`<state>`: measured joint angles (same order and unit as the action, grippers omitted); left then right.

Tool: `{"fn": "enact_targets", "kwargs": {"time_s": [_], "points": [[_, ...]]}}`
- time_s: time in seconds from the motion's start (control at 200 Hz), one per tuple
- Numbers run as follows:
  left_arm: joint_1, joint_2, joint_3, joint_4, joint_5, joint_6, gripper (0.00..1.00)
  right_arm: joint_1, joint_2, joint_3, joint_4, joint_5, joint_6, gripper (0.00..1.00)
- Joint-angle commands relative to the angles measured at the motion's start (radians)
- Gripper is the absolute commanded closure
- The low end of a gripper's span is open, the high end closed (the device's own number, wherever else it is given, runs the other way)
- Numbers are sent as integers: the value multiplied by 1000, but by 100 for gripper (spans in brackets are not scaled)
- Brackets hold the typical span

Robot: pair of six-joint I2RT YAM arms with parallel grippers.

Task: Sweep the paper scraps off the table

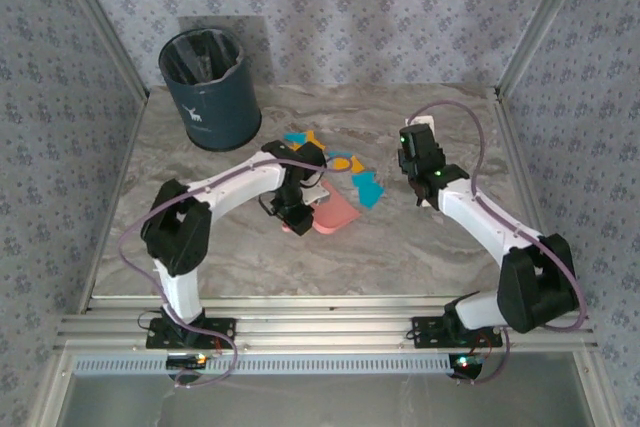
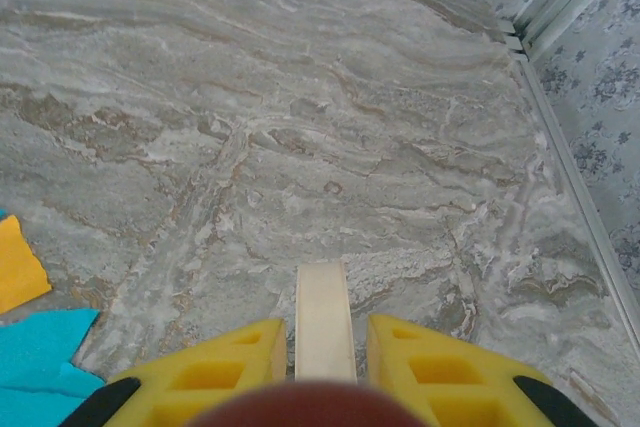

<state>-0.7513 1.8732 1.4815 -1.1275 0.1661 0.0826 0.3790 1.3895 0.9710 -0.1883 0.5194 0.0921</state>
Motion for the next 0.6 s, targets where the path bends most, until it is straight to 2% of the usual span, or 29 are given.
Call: {"fn": "enact_targets", "kwargs": {"time_s": [0.0,0.285,0.6], "points": [[-4,49,60,-67,32,33,100,3,25,36,59,-10,-39,100],[-5,138,134,-114,89,64,100,39,110,81,85,-123,-86,100],[-4,209,180,-138,85,51,100,83,175,125,90,-278,-123,100]]}}
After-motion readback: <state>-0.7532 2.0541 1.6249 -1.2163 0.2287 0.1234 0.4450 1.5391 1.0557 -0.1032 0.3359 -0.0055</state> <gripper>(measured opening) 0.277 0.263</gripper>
